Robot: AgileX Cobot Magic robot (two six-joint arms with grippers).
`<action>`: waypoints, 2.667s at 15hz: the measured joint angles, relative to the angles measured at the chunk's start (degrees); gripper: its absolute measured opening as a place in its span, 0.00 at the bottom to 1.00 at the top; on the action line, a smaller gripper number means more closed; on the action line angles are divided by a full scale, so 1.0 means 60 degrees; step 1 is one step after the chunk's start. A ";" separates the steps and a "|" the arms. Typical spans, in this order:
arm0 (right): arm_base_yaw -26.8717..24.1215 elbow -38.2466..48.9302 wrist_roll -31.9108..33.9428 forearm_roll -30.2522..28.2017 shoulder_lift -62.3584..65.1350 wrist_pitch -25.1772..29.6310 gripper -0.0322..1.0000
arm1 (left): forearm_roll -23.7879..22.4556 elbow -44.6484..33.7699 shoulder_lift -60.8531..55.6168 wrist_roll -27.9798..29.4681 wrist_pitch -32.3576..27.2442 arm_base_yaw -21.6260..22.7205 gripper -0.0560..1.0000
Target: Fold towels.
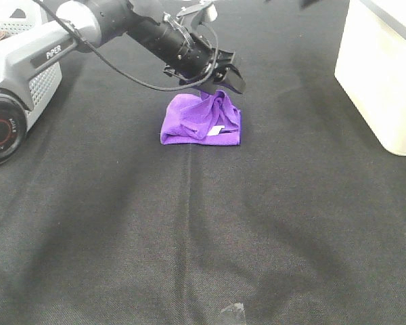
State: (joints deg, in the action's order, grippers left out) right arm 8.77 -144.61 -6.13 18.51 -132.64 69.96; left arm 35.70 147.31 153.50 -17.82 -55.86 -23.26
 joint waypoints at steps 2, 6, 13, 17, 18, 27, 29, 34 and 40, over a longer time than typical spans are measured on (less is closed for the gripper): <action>0.0000 0.0000 0.0000 0.0239 0.0162 -0.0010 0.71 | -0.0220 0.0000 -0.0201 0.0000 -0.0315 0.0210 0.65; 0.0000 0.0000 -0.0105 0.1375 0.0134 -0.0010 0.71 | -0.3247 0.0057 -0.1184 0.0974 -0.1203 0.0926 0.71; 0.1232 0.0000 -0.2378 0.4163 -0.1728 -0.0048 0.71 | -0.7401 0.0105 -0.1442 0.2263 -0.2273 0.1194 0.76; 0.2235 0.0000 -0.2760 0.4135 -0.2998 -0.0563 0.71 | -0.7477 0.0105 -0.1757 0.2569 -0.2282 0.1719 0.76; 0.2273 0.0000 -0.2846 0.4116 -0.3275 -0.0821 0.71 | -0.7477 0.0105 -0.1862 0.2588 -0.2282 0.1833 0.76; 0.1165 0.0000 -0.2798 0.3151 -0.3896 -0.0583 0.71 | -0.7019 0.0105 -0.2044 0.2588 -0.2282 0.1967 0.76; 0.0363 0.0000 -0.2664 0.3065 -0.3896 -0.0286 0.71 | -0.7019 0.0105 -0.2044 0.2588 -0.2282 0.1967 0.76; -0.0707 0.0000 -0.2340 0.3982 -0.3896 -0.0095 0.71 | -0.7019 0.0105 -0.2044 0.2588 -0.2282 0.1967 0.76; -0.0668 0.0000 -0.2330 0.4307 -0.2922 -0.0057 0.72 | -0.7000 0.0105 -0.2044 0.2569 -0.2282 0.1967 0.76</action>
State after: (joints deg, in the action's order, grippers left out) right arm 4.76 -144.61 -20.11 44.35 -150.17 69.61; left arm -6.30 147.94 141.23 -2.41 -69.56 -11.46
